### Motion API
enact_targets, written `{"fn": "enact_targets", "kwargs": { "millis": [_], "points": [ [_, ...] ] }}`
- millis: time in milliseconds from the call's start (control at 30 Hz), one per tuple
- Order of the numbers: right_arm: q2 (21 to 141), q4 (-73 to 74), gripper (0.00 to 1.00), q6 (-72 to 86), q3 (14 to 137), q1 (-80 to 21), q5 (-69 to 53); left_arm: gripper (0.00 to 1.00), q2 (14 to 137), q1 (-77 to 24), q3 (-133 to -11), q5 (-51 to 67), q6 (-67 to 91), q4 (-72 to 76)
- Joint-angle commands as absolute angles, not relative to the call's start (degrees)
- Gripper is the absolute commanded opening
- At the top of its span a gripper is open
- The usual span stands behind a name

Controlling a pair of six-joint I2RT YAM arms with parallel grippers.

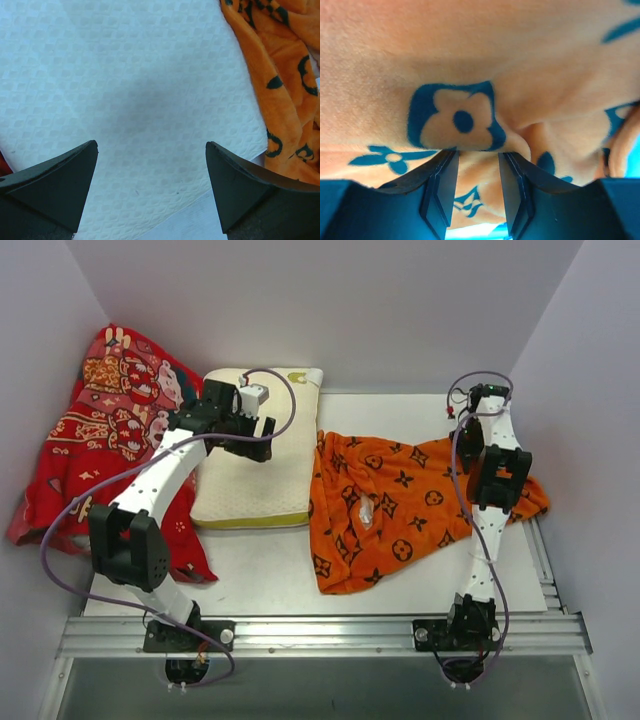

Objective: Put the pillow into the pillowcase

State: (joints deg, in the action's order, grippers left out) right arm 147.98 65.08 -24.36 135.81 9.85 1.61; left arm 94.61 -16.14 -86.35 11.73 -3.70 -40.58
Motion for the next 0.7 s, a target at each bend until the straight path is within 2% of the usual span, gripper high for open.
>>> {"fn": "enact_targets", "kwargs": {
  "millis": [0,67,133,200,233,300,467,667],
  "points": [
    [144.79,67.33,0.38,-25.76,138.45,10.29,7.14,0.97,93.25,-16.0,-85.43,10.63,-4.57,-41.75],
    [138.29,66.54,0.4,-24.96,131.96,9.5,0.82,0.98,93.34,-16.0,-85.34,10.72,-4.92,-41.75],
    [126.78,65.66,0.43,-25.05,119.23,6.87,-8.24,0.97,93.77,-16.08,-85.34,11.42,-5.01,-41.66],
    [118.44,64.51,0.45,-25.4,111.39,4.41,-11.67,0.98,94.39,-16.0,-85.78,12.21,-4.66,-41.49],
    [116.56,64.6,0.46,-25.84,104.22,1.52,-12.21,0.97,95.0,-16.0,-85.87,12.91,-4.31,-41.48],
    [113.83,64.6,0.47,-26.36,97.68,-1.21,-12.74,0.97,95.36,-16.0,-86.31,13.36,-3.96,-41.4],
    [116.54,63.99,0.45,-27.42,85.89,-4.39,-10.82,0.97,95.45,-16.0,-85.78,13.71,-3.78,-41.31],
    [123.82,60.38,0.42,-28.74,87.26,-2.03,-0.38,0.97,94.83,-16.0,-84.11,13.36,-4.66,-41.31]
  ]
}}
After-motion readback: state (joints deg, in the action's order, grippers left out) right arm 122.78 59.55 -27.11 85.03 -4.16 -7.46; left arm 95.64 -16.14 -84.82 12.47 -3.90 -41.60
